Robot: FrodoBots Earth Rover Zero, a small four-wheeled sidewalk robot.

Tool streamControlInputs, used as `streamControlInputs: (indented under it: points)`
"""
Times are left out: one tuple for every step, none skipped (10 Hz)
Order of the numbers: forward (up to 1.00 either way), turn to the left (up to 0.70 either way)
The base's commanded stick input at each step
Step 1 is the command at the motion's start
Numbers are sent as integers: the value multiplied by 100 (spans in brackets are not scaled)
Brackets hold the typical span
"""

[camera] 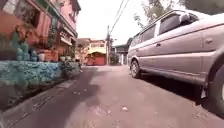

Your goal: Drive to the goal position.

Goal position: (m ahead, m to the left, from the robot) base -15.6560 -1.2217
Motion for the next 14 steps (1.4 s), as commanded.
streamControlInputs:
  points:
    - [70, 2]
    - [70, 2]
    - [70, 2]
    - [70, 2]
    - [70, 2]
    - [70, 2]
    - [70, 2]
    - [70, 2]
    - [70, 2]
    - [31, 1]
    - [0, 0]
    - [0, 0]
    - [0, 0]
    - [0, 45]
